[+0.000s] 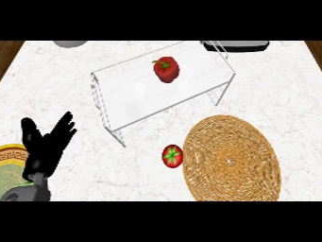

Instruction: Pick the bell pepper from the placemat and place it in the tiered shelf

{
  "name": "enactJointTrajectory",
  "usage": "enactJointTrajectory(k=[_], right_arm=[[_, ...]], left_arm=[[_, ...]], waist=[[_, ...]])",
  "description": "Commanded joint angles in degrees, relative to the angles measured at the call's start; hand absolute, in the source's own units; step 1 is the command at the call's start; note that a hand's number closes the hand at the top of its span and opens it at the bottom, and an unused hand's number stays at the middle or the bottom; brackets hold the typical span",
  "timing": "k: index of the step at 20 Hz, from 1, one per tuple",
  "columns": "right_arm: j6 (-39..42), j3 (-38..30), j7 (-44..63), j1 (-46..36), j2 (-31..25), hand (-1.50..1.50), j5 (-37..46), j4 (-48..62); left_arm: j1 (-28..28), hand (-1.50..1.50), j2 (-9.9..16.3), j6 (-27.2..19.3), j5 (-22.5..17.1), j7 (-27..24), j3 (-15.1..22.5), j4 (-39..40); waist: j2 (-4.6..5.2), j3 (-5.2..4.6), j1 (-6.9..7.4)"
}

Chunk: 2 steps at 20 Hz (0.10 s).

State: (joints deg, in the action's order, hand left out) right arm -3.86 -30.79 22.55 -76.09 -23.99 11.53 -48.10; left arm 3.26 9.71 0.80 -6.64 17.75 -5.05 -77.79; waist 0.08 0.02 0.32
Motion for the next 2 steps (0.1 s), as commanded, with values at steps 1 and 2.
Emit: enactJointTrajectory(k=[1,2], right_arm=[[5.6,-2.2,-3.1,1.0,-5.8,-1.5,-4.1,3.4],[6.7,-2.2,-2.9,3.5,-5.4,-1.5,-5.2,1.0]], left_arm=[[1.3,0.0,1.0,1.3,-0.7,-0.7,-1.2,1.8],[1.8,0.0,1.6,0.9,-0.7,1.7,-1.3,0.6]], waist=[[0.16,-0.02,0.26],[-0.01,-0.01,-0.06]])
